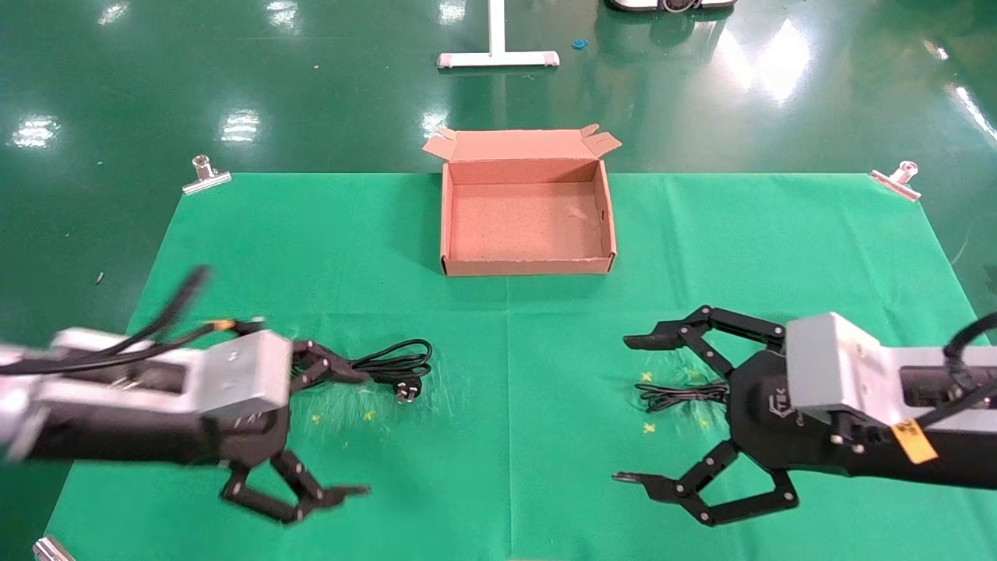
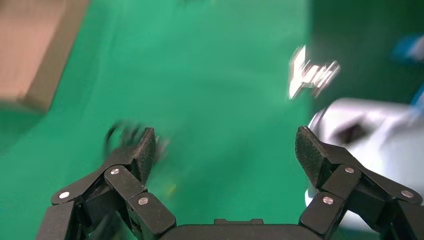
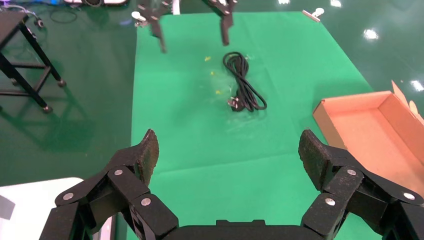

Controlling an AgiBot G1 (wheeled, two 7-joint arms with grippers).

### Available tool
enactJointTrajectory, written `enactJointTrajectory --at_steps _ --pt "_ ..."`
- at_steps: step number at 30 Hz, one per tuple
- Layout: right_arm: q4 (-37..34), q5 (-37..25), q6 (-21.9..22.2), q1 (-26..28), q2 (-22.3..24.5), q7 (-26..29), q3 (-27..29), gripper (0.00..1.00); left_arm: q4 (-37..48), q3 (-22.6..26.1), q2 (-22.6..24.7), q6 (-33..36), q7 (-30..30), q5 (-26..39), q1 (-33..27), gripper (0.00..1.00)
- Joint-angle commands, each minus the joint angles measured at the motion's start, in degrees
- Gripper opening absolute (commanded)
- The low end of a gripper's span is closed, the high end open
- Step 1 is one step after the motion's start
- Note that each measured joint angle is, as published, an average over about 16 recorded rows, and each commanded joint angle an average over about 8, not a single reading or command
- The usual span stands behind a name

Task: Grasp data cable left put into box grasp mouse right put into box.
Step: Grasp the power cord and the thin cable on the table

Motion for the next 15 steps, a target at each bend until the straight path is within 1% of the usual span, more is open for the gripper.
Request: enactJointTrajectory --at_steps 1,4,9,12,15 --pt "0.0 -1.1 0.3 0.3 0.0 0.0 -0.3 1.0 0.0 2.7 1.9 0.3 -1.5 6.1 -3.4 1.0" --pt "0.1 -1.1 0.6 0.2 0.3 0.0 -0.2 1.0 0.0 5.6 5.2 -1.8 -2.9 14.2 -5.5 1.0" --pt "0.1 -0.7 0.8 -0.2 1.2 0.3 0.3 1.0 0.1 9.4 10.4 -6.2 -5.2 26.1 -6.3 1.0" --pt "0.1 -0.5 1.0 -0.4 1.9 0.5 0.6 1.0 0.3 11.0 12.8 -8.4 -7.2 31.6 -5.9 1.0" --pt "0.1 -0.3 1.1 -0.8 2.7 0.6 0.9 1.0 0.4 12.2 14.4 -9.6 -9.2 35.3 -5.2 1.0"
